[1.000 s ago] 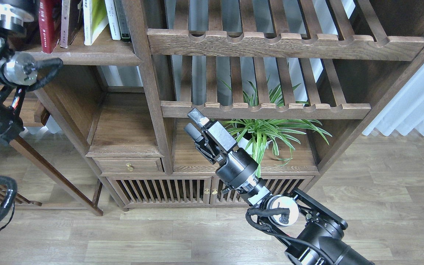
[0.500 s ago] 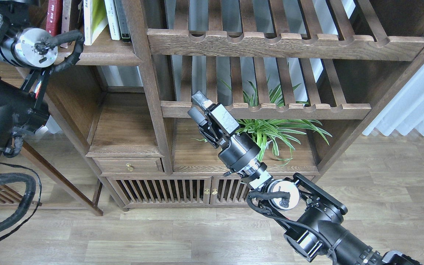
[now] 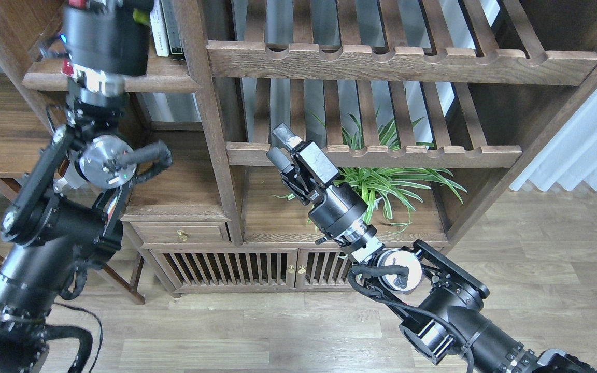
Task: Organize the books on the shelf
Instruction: 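Withdraw the left gripper from the upper shelf and lower it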
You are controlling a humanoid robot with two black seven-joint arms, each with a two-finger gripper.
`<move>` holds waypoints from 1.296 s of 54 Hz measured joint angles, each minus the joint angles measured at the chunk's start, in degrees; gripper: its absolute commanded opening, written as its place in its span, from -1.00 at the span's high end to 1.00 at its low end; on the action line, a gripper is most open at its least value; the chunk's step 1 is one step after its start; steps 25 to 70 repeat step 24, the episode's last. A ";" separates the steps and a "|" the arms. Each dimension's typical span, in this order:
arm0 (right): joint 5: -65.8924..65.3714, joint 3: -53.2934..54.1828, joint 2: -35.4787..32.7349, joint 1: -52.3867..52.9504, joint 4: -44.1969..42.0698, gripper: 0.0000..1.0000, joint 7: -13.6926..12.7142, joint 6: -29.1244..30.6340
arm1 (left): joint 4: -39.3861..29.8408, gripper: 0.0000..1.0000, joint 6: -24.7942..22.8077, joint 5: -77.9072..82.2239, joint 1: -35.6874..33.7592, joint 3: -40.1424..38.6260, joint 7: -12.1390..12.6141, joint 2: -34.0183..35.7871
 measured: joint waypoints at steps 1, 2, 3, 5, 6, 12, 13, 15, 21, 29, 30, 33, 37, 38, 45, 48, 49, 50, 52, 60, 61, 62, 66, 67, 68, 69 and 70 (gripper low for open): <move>0.00 0.05 0.00 0.06 0.08 -0.97 0.00 0.00 | -0.23 -0.99 -0.78 -0.05 0.75 0.18 0.00 0.00; 0.00 0.16 0.00 0.09 0.13 -0.97 0.00 0.00 | -0.36 -0.99 -1.76 -0.08 1.62 0.47 0.00 0.00; 0.00 0.34 0.00 0.10 0.15 -0.97 0.00 0.00 | -0.43 -0.99 -2.52 -0.10 2.38 0.67 0.00 -0.01; 0.00 0.84 0.00 0.10 0.22 -0.97 0.00 0.00 | -0.46 -0.99 -4.13 -0.14 4.19 1.10 0.00 -0.01; 0.00 0.99 0.00 0.11 0.31 -0.97 0.00 0.00 | -0.47 -0.99 -5.28 -0.15 5.24 1.52 0.05 -0.01; -0.07 1.15 0.00 0.21 0.91 -0.97 0.00 0.00 | -0.42 -0.99 -10.62 -0.16 12.36 4.22 0.17 -0.02; -0.09 1.15 0.00 0.23 0.94 -0.97 0.00 0.00 | -0.42 -0.99 -10.77 -0.16 12.94 4.38 0.20 -0.02; -0.10 1.15 0.00 0.24 0.96 -0.97 0.00 0.00 | -0.42 -0.99 -10.92 -0.16 13.74 4.93 0.26 -0.01; -0.10 1.15 0.00 0.28 0.96 -0.97 -0.08 0.00 | -0.42 -0.99 -10.94 -0.16 15.55 7.93 0.56 -0.01; -0.17 1.15 0.00 0.35 0.96 -0.97 -0.09 0.00 | -0.39 -0.99 -10.94 -0.16 15.85 9.15 0.57 -0.01; -0.17 1.15 0.00 0.35 0.96 -0.97 -0.09 0.00 | -0.39 -0.99 -10.94 -0.16 15.85 9.15 0.57 -0.01; -0.17 1.15 0.00 0.35 0.96 -0.97 -0.09 0.00 | -0.39 -0.99 -10.94 -0.16 15.85 9.15 0.57 -0.01; -0.17 1.15 0.00 0.35 0.96 -0.97 -0.09 0.00 | -0.39 -0.99 -10.94 -0.16 15.85 9.15 0.57 -0.01; -0.17 1.15 0.00 0.35 0.96 -0.97 -0.09 0.00 | -0.39 -0.99 -10.94 -0.16 15.85 9.15 0.57 -0.01; -0.17 1.15 0.00 0.35 0.96 -0.97 -0.09 0.00 | -0.39 -0.99 -10.94 -0.16 15.85 9.15 0.57 -0.01; -0.17 1.15 0.00 0.35 0.96 -0.97 -0.09 0.00 | -0.39 -0.99 -10.94 -0.16 15.85 9.15 0.57 -0.01; -0.17 1.15 0.00 0.35 0.96 -0.97 -0.09 0.00 | -0.39 -0.99 -10.94 -0.16 15.85 9.15 0.57 -0.01; -0.17 1.15 0.00 0.35 0.96 -0.97 -0.09 0.00 | -0.39 -0.99 -10.94 -0.16 15.85 9.15 0.57 -0.01; -0.17 1.15 0.00 0.35 0.96 -0.97 -0.09 0.00 | -0.39 -0.99 -10.94 -0.16 15.85 9.15 0.57 -0.01; -0.17 1.15 0.00 0.35 0.96 -0.97 -0.09 0.00 | -0.39 -0.99 -10.94 -0.16 15.85 9.15 0.57 -0.01; -0.17 1.15 0.00 0.35 0.96 -0.97 -0.09 0.00 | -0.39 -0.99 -10.94 -0.16 15.85 9.15 0.57 -0.01; -0.17 1.15 0.00 0.35 0.96 -0.97 -0.09 0.00 | -0.39 -0.99 -10.94 -0.16 15.85 9.15 0.57 -0.01; -0.17 1.15 0.00 0.35 0.96 -0.97 -0.09 0.00 | -0.39 -0.99 -10.94 -0.16 15.85 9.15 0.57 -0.01; -0.17 1.15 0.00 0.35 0.96 -0.97 -0.09 0.00 | -0.39 -0.99 -10.94 -0.16 15.85 9.15 0.57 -0.01; -0.17 1.15 0.00 0.35 0.96 -0.97 -0.09 0.00 | -0.39 -0.99 -10.94 -0.16 15.85 9.15 0.57 -0.01; -0.17 1.15 0.00 0.35 0.96 -0.97 -0.09 0.00 | -0.39 -0.99 -10.94 -0.16 15.85 9.15 0.57 -0.01; -0.17 1.15 0.00 0.35 0.96 -0.97 -0.09 0.00 | -0.39 -0.99 -10.94 -0.16 15.85 9.15 0.57 -0.01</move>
